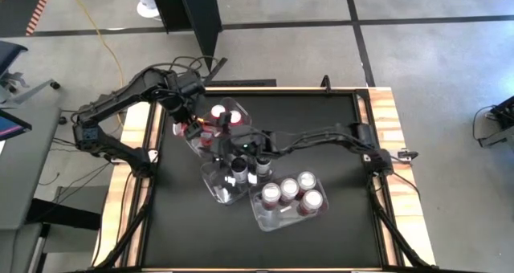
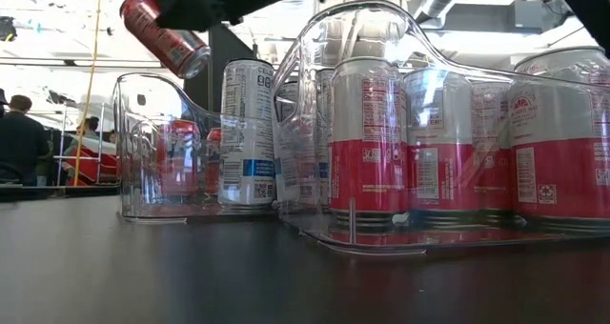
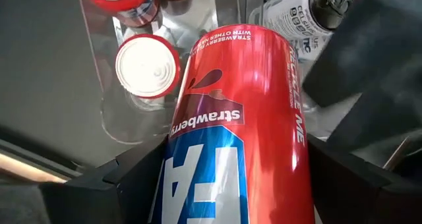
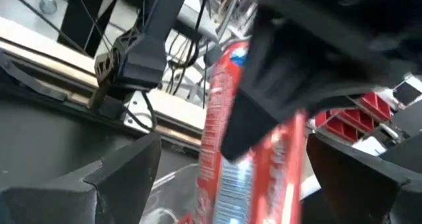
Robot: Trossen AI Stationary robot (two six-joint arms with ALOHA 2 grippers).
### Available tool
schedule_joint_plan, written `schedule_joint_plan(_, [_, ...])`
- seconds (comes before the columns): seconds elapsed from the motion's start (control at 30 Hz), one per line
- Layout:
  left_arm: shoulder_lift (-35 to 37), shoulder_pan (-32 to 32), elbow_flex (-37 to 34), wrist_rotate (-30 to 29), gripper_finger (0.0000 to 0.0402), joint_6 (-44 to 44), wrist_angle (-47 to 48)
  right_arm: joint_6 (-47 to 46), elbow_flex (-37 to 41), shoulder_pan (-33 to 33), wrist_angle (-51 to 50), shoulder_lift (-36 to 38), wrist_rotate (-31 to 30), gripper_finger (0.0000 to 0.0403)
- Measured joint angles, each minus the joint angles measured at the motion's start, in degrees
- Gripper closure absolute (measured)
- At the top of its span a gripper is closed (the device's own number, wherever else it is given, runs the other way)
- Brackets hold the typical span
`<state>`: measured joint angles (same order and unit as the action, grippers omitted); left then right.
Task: Sort soda cans
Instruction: Put the orange soda can in the top left transparent bin
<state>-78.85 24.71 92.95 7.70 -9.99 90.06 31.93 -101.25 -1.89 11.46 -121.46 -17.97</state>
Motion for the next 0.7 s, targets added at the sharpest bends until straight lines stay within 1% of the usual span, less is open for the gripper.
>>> schedule_joint_plan(0.1, [-0.02,0.00,-0.01,1.36,0.0098,-2.55,-0.24,-0.06,-6.17,-0.07,-4.96,-3.53,-2.40,0.0003])
schedule_joint_plan(0.23, [-0.04,0.02,-0.09,1.43,0.0098,-5.33,0.44,-0.20,-13.23,-0.09,-9.98,-7.91,-5.30,0.0003])
schedule_joint_plan(0.33, [-0.11,0.07,-0.12,1.23,0.0099,-6.50,0.91,-1.12,-16.59,0.28,-10.22,-10.69,-6.21,0.0003])
schedule_joint_plan(0.4, [-0.11,0.07,-0.13,2.15,0.0099,-6.94,0.62,-2.14,-18.11,0.62,-10.57,-11.96,-6.67,0.0003])
schedule_joint_plan(0.5, [-0.04,-0.11,-0.04,5.23,0.0099,-7.12,-1.12,-4.51,-18.51,1.45,-12.27,-13.05,-7.27,0.0003])
schedule_joint_plan(0.6, [-0.11,-0.05,-0.07,5.29,0.0099,-7.29,-0.47,-7.56,-18.41,2.43,-15.06,-13.19,-7.29,0.0003])
schedule_joint_plan(0.7, [0.11,0.03,0.00,5.70,0.0099,-6.91,-0.35,-8.44,-18.45,3.25,-14.95,-13.13,-7.36,0.0003])
